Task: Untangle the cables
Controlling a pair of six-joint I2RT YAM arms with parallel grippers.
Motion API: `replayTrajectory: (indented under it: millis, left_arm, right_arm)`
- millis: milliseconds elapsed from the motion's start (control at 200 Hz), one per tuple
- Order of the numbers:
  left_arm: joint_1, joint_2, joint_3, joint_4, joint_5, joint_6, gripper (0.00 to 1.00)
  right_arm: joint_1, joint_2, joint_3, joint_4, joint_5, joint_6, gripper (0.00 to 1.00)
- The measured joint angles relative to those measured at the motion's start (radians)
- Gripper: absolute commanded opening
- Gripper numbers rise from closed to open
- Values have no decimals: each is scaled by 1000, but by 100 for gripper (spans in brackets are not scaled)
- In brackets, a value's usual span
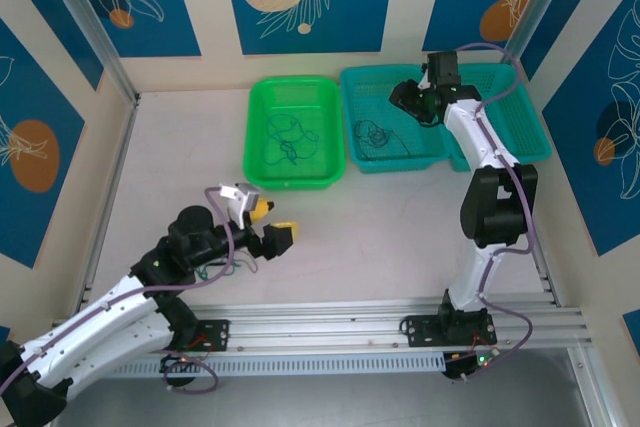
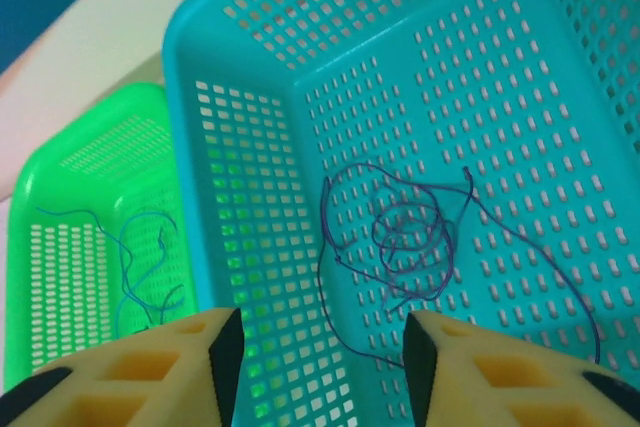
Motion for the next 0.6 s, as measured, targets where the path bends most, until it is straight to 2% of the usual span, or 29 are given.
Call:
replayTrajectory:
  millis: [145,320,400,475,600]
  left_arm:
    - [0,-8,3,-143,-163,-22,100]
    - [31,-31,5,-345,-397,-134,100]
    - [74,-31,6,-444,-472,-194,100]
    - [132,-32,6,-536,-517,-240,100]
    - [261,-63,4,-639,-556,-266,98]
  right_arm:
    - [1,-54,-28,14,-35,0,49]
    - [40,-308,-212,63,-82,0,49]
    - [107,-464,-328,116,-94,-3,49]
    - [214,-599,-433,156,-96,-13,49]
    - [401,-705,-555,199,-96,-18,49]
